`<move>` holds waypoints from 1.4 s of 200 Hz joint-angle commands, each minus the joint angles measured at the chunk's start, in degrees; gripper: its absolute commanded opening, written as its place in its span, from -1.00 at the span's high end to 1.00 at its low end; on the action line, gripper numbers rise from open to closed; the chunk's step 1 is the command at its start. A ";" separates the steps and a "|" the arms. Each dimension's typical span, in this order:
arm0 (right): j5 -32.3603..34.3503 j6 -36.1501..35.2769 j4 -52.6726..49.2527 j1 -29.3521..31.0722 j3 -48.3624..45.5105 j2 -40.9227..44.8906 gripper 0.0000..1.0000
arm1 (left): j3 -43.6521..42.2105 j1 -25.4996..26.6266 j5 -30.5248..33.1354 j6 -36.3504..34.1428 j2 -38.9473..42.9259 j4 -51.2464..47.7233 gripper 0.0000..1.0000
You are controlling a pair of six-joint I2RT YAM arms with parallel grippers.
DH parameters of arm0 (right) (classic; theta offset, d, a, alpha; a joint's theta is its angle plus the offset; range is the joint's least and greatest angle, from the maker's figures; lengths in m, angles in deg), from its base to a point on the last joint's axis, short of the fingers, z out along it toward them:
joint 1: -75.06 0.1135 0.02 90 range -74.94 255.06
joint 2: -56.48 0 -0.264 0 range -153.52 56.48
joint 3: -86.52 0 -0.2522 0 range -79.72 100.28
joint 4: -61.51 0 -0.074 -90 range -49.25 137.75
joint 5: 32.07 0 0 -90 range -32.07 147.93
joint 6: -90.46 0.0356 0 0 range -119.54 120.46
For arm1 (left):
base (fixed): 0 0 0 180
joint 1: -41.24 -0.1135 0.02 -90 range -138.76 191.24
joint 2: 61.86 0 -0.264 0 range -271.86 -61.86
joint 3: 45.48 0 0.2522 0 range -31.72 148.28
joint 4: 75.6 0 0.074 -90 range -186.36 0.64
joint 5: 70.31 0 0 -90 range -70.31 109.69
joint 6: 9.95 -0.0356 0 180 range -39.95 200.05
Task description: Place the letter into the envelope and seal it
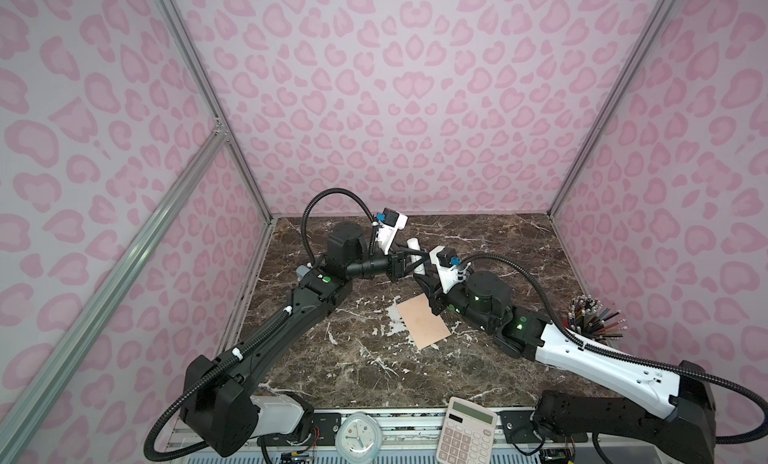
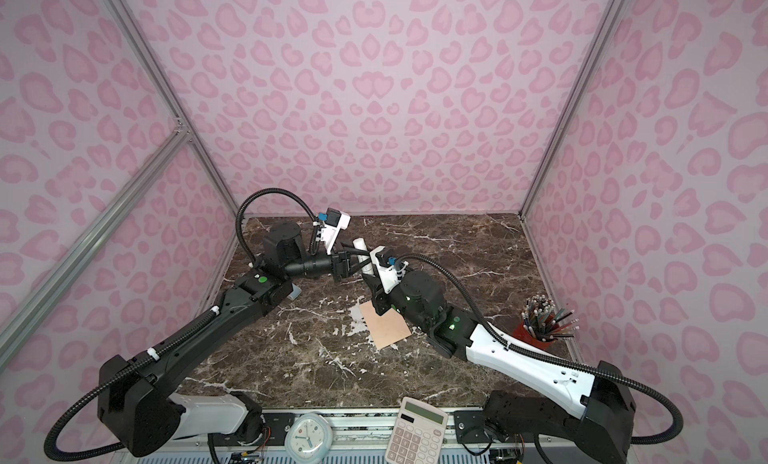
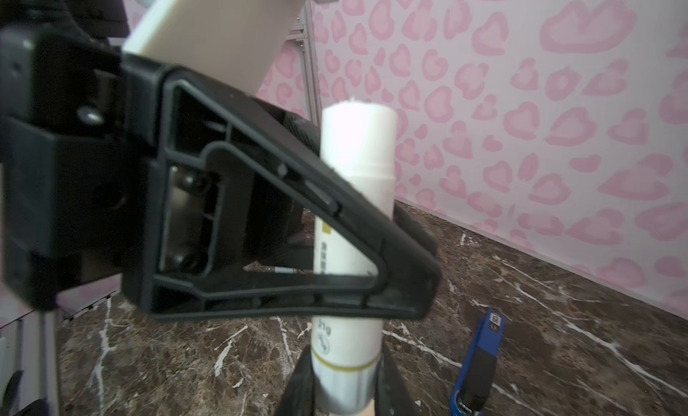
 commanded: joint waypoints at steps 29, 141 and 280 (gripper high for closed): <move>16.06 -4.33 9.26 6.65 1.95 -2.49 0.70 | -2.12 1.59 15.47 0.53 -0.09 1.19 0.92; 7.45 -4.62 -0.44 5.71 -2.02 3.82 0.22 | -2.91 0.36 13.82 1.26 1.39 4.64 0.91; -48.06 2.87 4.94 -15.17 -1.98 5.42 -0.01 | -4.11 -3.75 -19.34 7.80 2.77 16.81 0.91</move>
